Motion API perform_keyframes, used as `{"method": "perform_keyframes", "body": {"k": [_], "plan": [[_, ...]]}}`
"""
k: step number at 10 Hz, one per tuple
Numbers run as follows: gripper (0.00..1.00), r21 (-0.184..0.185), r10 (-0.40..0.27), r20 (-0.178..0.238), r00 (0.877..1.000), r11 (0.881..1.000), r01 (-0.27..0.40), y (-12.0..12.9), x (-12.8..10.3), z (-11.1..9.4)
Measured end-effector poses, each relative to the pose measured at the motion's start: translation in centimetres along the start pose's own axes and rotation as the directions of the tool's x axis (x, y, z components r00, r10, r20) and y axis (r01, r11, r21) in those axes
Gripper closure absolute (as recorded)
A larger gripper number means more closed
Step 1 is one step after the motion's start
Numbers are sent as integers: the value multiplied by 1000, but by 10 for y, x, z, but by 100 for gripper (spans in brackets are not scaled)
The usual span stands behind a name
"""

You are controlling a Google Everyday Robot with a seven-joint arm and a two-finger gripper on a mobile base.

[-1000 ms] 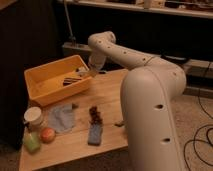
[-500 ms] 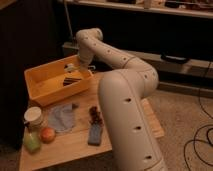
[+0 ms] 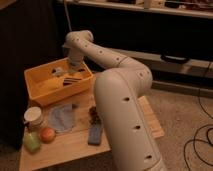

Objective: Wipe tray with brush

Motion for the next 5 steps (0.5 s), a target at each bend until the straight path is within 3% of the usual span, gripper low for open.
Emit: {"method": "perform_keyframes", "body": {"k": [3,5], "plan": [[100,-45,-47,46,998,998,49,47,-9,0],[100,-78,-50,48,998,995,54,70,-1,5]]}}
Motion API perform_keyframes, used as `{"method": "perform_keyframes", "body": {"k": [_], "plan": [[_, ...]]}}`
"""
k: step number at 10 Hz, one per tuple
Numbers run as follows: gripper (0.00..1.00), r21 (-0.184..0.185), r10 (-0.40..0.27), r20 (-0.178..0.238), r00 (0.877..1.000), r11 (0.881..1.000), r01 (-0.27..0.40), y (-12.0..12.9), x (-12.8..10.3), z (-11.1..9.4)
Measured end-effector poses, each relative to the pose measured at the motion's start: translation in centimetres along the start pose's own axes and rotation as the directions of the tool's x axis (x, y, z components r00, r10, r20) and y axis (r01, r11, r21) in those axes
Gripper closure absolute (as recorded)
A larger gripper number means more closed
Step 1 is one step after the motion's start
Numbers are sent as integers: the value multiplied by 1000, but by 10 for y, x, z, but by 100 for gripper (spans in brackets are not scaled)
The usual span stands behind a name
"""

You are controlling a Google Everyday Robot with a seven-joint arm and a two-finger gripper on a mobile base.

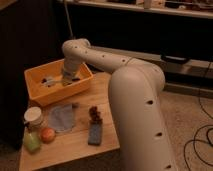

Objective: Wipe tray with brush

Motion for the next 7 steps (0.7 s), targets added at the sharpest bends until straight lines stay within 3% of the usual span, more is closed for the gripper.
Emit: {"method": "perform_keyframes", "body": {"k": [3,7], "plan": [[100,-13,33,-25,999,999,-33,3,22,3],[100,0,122,-66,990,992,-123,-37,65,-1]]}}
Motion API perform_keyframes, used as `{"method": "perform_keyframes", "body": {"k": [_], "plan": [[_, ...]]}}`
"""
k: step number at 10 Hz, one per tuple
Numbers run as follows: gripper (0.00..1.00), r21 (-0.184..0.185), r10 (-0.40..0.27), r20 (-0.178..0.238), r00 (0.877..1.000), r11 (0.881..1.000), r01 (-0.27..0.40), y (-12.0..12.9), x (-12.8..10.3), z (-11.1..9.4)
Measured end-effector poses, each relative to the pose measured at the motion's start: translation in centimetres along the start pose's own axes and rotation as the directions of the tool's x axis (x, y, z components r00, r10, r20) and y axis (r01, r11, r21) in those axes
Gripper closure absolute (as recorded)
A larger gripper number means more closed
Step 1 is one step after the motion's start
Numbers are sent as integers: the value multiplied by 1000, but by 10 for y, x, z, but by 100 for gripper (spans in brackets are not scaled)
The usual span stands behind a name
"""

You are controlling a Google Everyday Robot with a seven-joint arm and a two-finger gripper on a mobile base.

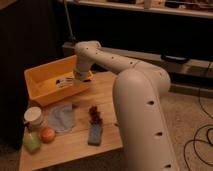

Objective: Wipe tray with brush

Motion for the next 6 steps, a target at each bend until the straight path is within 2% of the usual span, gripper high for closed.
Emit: {"method": "perform_keyframes", "body": {"k": [4,6], "plan": [[100,33,99,-45,994,995,-98,-35,30,-11],[100,52,127,-62,990,991,-124,-49,32,-14]]}}
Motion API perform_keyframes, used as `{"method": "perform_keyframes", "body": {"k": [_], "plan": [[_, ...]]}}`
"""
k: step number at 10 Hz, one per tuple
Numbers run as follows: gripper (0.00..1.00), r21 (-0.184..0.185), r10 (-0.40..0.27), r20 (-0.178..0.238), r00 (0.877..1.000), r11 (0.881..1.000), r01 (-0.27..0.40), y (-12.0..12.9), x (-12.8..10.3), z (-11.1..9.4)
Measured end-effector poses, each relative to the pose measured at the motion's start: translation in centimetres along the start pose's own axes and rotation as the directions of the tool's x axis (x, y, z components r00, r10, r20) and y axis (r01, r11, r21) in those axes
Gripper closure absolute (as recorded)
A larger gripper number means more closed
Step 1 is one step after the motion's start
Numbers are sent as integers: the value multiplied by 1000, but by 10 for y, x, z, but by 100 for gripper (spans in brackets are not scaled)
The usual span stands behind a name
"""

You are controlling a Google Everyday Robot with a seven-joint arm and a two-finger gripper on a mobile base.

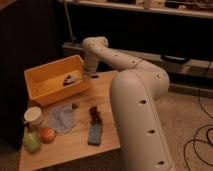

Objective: Wipe tray with brush

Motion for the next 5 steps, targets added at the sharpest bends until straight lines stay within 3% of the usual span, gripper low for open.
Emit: {"method": "perform_keyframes", "body": {"k": [2,5], "plan": [[100,21,23,-6,1000,1000,-23,-16,-4,-1],[100,33,22,7,1000,999,-22,-25,-41,6]]}}
